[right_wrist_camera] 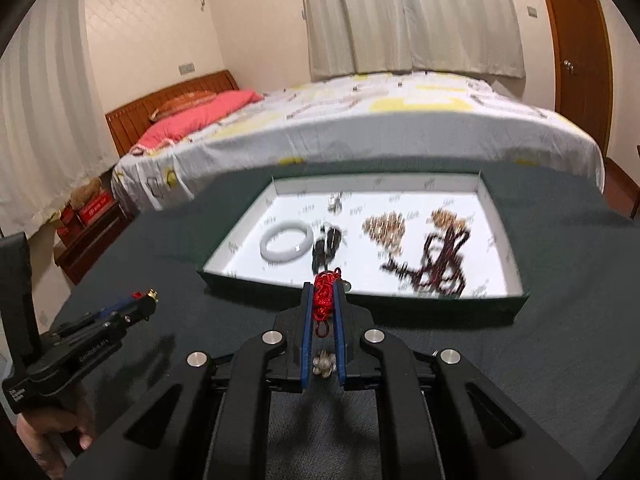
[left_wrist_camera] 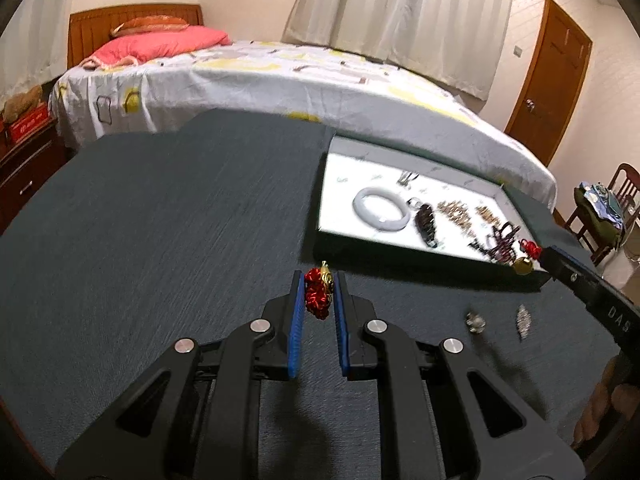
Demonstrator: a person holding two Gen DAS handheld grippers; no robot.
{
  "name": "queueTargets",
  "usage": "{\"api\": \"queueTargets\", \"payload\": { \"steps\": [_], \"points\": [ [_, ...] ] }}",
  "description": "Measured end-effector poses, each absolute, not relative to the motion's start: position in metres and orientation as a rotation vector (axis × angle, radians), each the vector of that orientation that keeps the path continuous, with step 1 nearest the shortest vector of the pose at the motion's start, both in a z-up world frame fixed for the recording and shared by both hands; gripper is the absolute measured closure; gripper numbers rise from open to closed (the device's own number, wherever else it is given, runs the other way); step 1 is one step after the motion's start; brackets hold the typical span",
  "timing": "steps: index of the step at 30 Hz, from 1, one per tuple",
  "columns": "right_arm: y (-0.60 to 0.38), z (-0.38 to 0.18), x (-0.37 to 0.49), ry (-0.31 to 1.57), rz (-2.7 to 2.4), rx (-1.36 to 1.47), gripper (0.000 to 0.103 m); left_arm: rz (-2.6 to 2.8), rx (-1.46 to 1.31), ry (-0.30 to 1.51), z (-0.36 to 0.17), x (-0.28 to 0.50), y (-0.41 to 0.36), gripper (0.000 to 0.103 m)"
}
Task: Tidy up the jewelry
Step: 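Carry the charm and pendant into the white box and open both tools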
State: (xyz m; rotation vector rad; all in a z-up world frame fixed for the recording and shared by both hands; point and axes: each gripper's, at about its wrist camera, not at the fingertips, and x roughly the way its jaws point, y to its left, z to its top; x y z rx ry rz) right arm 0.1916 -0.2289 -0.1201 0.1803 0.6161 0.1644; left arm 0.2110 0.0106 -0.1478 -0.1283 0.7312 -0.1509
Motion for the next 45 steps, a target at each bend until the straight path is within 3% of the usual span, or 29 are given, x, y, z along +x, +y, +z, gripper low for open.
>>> {"api": "queueTargets", "payload": {
  "steps": [19,32,45],
  "points": [
    [-0.266,-0.09,0.237,0.478,0.104,0.144,0.093,-0.294,-0.074,0.616,-0.101,0.287,-0.068,0.089],
    [-0.29,-0.143,0.308,0.579,0.049,0.153,0.093,-0.319,-0.007,0.704,-0.144,0.383,-0.132,0.089],
    [-0.291,-0.172,0.333,0.69,0.022,0.152,0.093,-0.303,0.041,0.801,-0.172,0.412,-0.144,0.088]
  ]
}}
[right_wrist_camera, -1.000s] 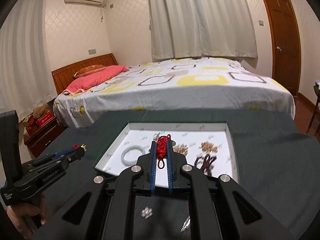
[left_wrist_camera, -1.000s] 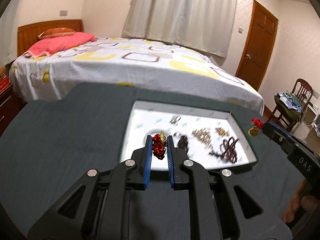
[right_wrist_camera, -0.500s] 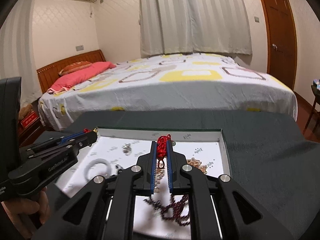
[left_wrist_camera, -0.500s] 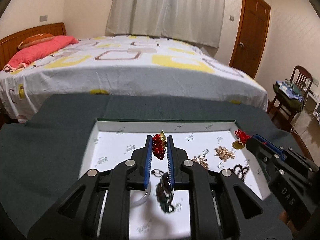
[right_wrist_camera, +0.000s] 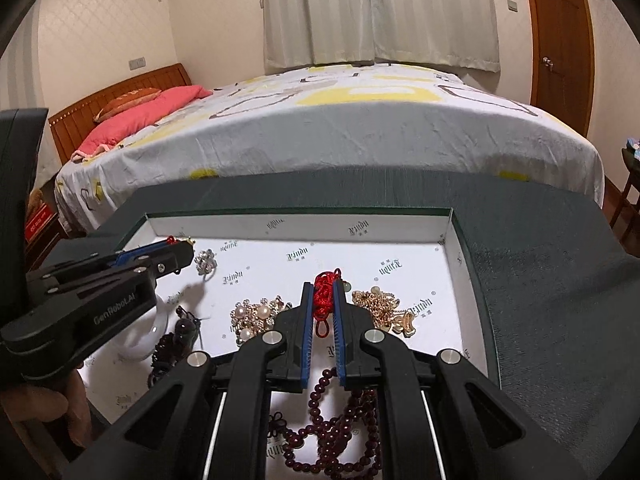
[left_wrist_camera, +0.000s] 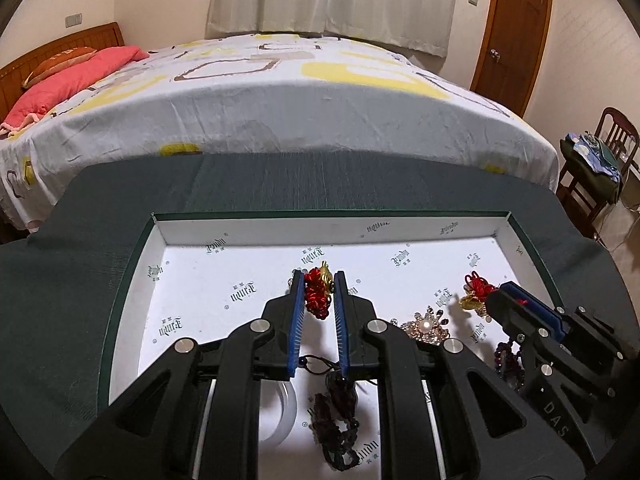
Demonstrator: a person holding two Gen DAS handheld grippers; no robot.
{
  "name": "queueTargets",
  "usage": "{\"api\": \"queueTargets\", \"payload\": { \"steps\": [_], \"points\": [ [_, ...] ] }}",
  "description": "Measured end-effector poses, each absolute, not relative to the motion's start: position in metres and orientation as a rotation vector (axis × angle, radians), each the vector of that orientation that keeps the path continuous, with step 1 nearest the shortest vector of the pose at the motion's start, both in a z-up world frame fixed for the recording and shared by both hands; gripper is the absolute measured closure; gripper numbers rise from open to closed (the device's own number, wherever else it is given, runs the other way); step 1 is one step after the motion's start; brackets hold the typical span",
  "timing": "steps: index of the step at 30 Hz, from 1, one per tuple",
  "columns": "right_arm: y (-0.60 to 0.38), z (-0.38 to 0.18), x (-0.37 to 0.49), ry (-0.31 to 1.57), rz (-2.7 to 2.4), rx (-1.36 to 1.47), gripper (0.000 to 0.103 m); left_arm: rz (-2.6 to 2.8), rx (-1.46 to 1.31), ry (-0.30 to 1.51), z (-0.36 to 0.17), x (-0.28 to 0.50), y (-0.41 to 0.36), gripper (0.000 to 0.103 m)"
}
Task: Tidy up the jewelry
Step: 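Carry the charm and pendant into the white box and open both tools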
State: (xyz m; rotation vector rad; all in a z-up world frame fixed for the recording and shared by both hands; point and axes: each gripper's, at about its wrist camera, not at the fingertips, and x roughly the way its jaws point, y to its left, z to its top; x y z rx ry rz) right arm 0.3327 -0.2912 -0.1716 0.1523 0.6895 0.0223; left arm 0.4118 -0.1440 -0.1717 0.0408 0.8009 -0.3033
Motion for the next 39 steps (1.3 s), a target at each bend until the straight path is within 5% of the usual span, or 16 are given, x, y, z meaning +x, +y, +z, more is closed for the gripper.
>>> {"api": "queueTargets", "payload": {
  "steps": [7,9,12,13,15,17,29,39],
  "points": [
    [-0.292,-0.175,0.342,0.723,0.025,0.146,0.093,-0.309,0.029,0.835,-0.176,0.418,-0.145,0.087],
    [-0.292,-0.176,0.342,0.725,0.02,0.146,0.093,-0.31,0.023,0.836,-0.176,0.419,-0.145,0.08],
    [-0.293,-0.176,0.343,0.732,0.02,0.148,0.09,-0.294,0.021,0.827,-0.175,0.417,-0.145,0.049],
    [-0.293,-0.176,0.343,0.732,0.016,0.148,0.086,-0.296,0.017,0.817,-0.174,0.415,-0.144,0.047],
    [-0.293,-0.175,0.34,0.72,0.008,0.149,0.052,-0.299,0.02,0.813,-0.172,0.413,-0.144,0.044],
    [-0.292,-0.171,0.334,0.689,-0.005,0.14,0.043,-0.294,0.021,0.799,-0.17,0.41,-0.144,0.032],
    [-0.296,-0.153,0.312,0.633,-0.021,0.122,0.037,-0.27,0.055,0.717,-0.143,0.379,-0.141,0.018],
    [-0.295,-0.132,0.268,0.575,-0.044,0.106,0.033,-0.265,0.046,0.659,-0.12,0.331,-0.128,0.016]
  ]
}}
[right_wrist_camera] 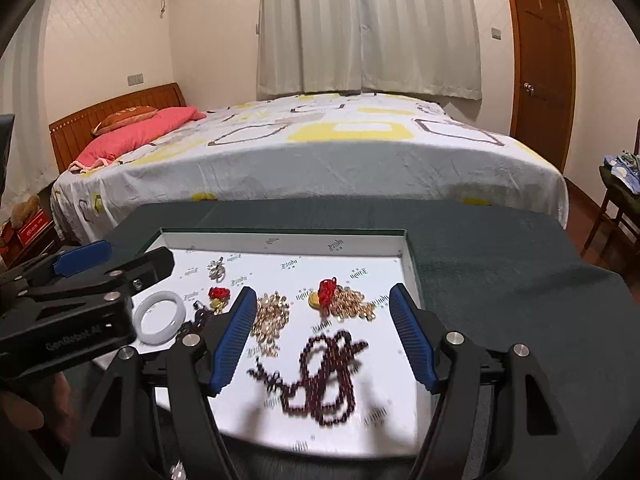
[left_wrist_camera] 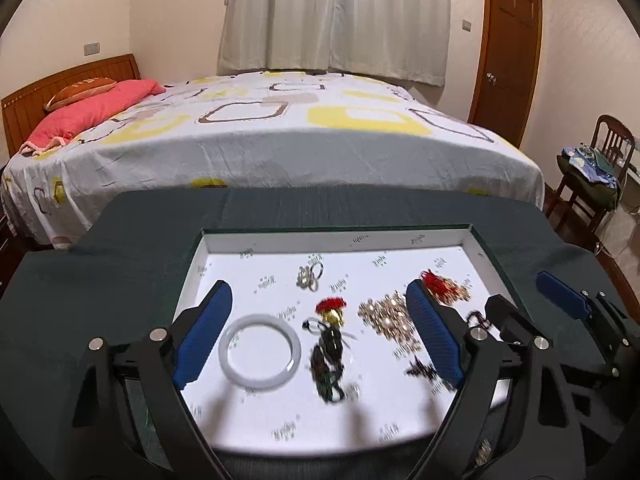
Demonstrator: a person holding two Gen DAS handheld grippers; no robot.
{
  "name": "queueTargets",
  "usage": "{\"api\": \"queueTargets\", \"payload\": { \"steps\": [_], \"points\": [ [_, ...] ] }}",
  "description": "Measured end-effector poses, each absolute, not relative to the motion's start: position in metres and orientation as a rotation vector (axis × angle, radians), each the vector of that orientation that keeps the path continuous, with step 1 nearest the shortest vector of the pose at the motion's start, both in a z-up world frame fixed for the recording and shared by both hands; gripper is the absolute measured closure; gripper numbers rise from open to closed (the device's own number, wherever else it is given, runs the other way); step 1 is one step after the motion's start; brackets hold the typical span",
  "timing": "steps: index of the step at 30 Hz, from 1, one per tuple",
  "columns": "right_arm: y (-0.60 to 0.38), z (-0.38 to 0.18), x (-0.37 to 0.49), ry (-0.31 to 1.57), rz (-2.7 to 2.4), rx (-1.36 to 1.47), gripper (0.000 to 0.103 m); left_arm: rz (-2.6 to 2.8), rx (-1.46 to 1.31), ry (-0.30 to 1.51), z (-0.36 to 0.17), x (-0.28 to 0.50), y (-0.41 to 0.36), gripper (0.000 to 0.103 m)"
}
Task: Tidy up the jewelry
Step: 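Withdraw both tools and close the left tool on the pearl flower brooch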
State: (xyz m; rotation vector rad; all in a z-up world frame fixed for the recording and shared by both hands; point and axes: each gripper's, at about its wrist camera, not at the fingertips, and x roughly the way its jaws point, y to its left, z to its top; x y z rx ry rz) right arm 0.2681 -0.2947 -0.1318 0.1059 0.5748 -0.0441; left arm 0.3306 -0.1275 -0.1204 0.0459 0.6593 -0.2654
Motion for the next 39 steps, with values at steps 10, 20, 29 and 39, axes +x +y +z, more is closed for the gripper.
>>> {"api": "queueTargets", "payload": {
  "steps": [10,20,29,39],
  "points": [
    [-0.299,-0.127,0.2,0.556,-0.07,0.095,0.031,-0.238,0.008,0.656,-0.123,0.263,-0.104,0.016],
    [-0.326,-0.146,0.14,0.582,-0.125,0.148,0.031,-0.246,-0.007,0.7,-0.15,0.217,-0.113,0.019],
    [-0.353,-0.159,0.117,0.59,-0.155,0.244,0.031,-0.25,0.056,0.782,-0.183,0.207,-0.14,0.031],
    [-0.352,-0.164,0.116,0.59,-0.117,0.282,0.031,-0.245,0.077,0.853,-0.199,0.215,-0.148,0.045]
  ]
}}
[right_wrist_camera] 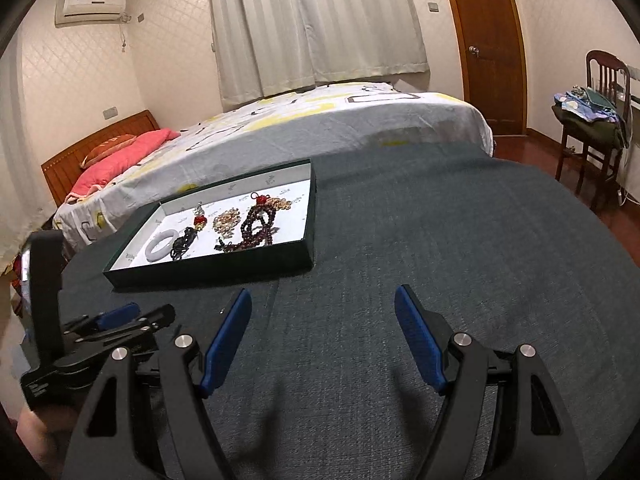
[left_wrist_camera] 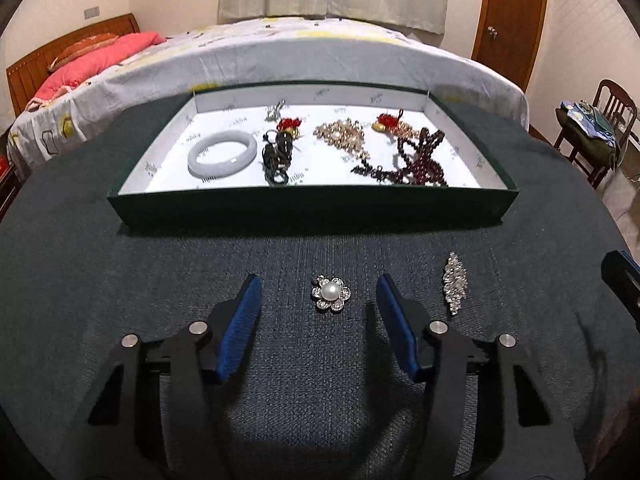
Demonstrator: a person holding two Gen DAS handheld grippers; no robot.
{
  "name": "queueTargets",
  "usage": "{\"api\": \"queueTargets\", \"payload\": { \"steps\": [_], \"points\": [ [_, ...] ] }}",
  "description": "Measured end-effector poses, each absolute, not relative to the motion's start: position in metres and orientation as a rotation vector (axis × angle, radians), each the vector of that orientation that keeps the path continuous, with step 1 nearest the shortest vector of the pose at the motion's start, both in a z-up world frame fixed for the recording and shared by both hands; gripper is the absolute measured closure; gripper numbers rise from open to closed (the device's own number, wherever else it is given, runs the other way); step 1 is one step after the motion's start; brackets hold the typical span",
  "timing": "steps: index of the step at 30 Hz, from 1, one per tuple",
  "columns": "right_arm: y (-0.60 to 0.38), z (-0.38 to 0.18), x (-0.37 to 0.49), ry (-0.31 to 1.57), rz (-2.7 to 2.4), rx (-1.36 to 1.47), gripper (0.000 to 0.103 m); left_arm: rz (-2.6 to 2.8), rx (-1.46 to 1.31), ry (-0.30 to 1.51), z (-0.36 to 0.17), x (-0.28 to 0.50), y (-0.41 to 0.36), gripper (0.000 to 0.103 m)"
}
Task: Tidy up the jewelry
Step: 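Withdraw both tools and close the left tool on the pearl flower brooch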
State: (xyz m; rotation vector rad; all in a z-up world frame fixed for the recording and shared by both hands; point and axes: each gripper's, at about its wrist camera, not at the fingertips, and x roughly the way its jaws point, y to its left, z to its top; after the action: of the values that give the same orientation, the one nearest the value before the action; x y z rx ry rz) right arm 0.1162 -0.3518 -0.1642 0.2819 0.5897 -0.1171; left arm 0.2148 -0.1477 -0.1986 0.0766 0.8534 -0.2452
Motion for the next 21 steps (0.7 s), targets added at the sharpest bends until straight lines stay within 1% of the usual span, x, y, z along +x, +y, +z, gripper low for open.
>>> {"api": "queueTargets", "payload": {
  "steps": [3,4,5,7,9,10,12,13,21],
  "points": [
    [-0.3528,-0.1666,0.1161,0.594,-0.116,0.289,0.031,-0.249,0.079,0.872,-0.2012,0.217,-0.1497,0.047],
    [-0.3533,-0.1672,0.1155,0.595,-0.115,0.291,0.031,-0.253,0.077,0.876,-0.2015,0.2177,-0.1501,0.049],
    [-0.3535,-0.1679,0.1153,0.596,-0.116,0.293,0.031,-0.257,0.077,0.88,-0.2022,0.2184,-0.1503,0.054],
    [-0.3535,-0.1687,0.1146,0.598,-0.114,0.293,0.031,-0.259,0.08,0.887,-0.2036,0.2194,-0.1514,0.056],
    [-0.3529,-0.1691,0.114,0.598,-0.114,0.294,0.031,-0.268,0.079,0.886,-0.2032,0.2189,-0.1515,0.06],
    [-0.3529,-0.1694,0.114,0.598,-0.114,0.293,0.031,-0.272,0.077,0.886,-0.2032,0.2191,-0.1513,0.067],
    [-0.3525,-0.1699,0.1142,0.6,-0.113,0.289,0.031,-0.276,0.075,0.885,-0.2031,0.2194,-0.1507,0.073],
    [-0.3524,-0.1705,0.1141,0.6,-0.113,0.288,0.031,-0.281,0.074,0.885,-0.2029,0.2192,-0.1505,0.081],
    [-0.3513,-0.1732,0.1136,0.606,-0.115,0.285,0.031,-0.31,0.075,0.874,-0.2007,0.2172,-0.1519,0.082]
  ]
}}
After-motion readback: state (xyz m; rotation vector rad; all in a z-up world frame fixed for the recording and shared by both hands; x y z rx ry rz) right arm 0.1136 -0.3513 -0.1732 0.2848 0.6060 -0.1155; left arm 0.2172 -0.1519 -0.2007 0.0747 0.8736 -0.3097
